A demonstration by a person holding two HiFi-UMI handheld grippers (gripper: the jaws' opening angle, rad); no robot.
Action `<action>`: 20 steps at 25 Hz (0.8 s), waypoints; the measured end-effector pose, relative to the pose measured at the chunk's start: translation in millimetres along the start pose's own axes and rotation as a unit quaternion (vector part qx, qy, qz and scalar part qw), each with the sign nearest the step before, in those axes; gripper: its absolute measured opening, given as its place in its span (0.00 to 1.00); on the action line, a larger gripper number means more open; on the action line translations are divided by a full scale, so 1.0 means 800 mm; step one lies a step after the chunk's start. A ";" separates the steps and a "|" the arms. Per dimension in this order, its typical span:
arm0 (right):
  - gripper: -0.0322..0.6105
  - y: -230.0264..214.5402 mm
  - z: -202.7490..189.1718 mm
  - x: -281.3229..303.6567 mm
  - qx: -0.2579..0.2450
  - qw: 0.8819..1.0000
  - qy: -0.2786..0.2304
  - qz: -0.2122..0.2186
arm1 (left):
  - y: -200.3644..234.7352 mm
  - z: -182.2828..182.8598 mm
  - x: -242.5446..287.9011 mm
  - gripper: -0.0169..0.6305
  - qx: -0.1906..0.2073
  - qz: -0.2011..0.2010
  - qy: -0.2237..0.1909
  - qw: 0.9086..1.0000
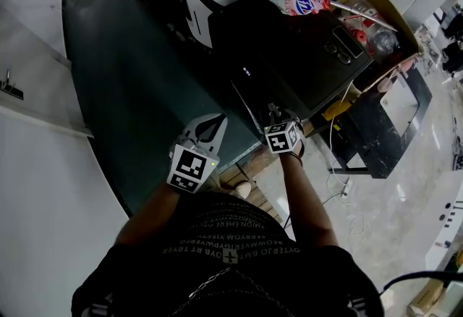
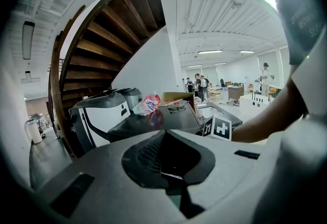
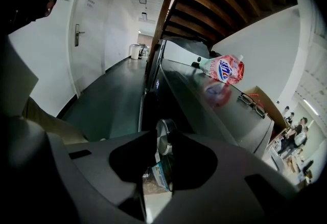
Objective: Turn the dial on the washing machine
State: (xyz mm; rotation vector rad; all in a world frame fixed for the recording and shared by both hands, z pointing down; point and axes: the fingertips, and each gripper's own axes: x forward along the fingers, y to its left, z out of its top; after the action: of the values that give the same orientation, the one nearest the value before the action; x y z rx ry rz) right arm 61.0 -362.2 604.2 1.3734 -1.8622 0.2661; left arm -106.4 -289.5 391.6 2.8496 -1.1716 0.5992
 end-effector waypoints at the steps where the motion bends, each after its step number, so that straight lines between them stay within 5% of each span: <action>1: 0.19 0.000 0.000 0.000 0.001 1.000 -0.001 0.000 | -0.001 0.000 0.000 0.02 0.001 -0.001 0.001 1.000; 14: 0.19 -0.001 -0.018 -0.003 0.003 1.000 0.015 0.002 | -0.011 0.003 0.002 0.02 -0.003 -0.009 -0.009 1.000; 17: 0.20 0.003 -0.004 -0.023 0.015 1.000 -0.016 0.009 | -0.007 0.001 -0.001 0.02 -0.006 -0.003 -0.012 1.000; 20: 0.12 0.004 0.037 -0.086 0.034 0.994 -0.102 0.028 | 0.002 0.016 -0.013 0.02 -0.004 0.011 -0.024 1.000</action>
State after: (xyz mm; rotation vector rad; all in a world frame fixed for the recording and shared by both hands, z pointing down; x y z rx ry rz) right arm 50.9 -329.3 537.9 1.4414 -2.0782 0.2262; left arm -109.7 -285.3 376.1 2.8631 -1.2100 0.5292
